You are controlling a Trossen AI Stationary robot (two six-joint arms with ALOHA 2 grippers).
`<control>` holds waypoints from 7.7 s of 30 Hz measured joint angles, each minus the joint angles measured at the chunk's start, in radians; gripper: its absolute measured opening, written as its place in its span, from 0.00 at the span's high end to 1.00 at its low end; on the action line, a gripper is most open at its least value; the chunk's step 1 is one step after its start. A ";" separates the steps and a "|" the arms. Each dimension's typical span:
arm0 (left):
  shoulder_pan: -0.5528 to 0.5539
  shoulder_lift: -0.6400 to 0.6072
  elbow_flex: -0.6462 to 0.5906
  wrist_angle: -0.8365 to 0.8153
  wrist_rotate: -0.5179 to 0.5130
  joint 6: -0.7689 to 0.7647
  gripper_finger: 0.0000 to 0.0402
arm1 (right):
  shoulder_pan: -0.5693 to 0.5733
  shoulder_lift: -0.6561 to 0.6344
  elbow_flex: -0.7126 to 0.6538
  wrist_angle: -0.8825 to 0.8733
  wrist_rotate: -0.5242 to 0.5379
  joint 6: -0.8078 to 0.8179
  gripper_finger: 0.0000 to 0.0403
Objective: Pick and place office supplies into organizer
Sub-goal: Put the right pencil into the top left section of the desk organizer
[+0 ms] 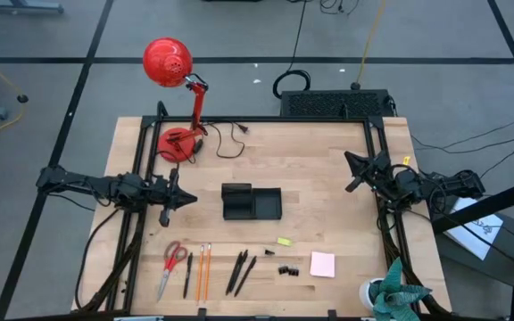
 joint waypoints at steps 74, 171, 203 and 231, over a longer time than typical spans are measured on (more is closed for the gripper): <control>-0.380 0.771 0.654 -0.725 -0.320 -0.369 0.94 | 0.002 0.000 0.000 0.056 0.001 -0.060 0.99; -0.413 1.708 1.269 -0.868 0.005 -1.492 0.80 | 0.003 0.004 0.000 0.118 -0.158 -0.217 0.99; -0.377 1.708 1.172 -0.841 0.034 -1.484 0.59 | 0.003 0.005 0.000 0.089 -0.158 -0.165 0.99; -0.383 1.785 1.148 -0.830 0.044 -1.497 0.59 | 0.002 0.005 0.000 0.088 -0.158 -0.164 0.99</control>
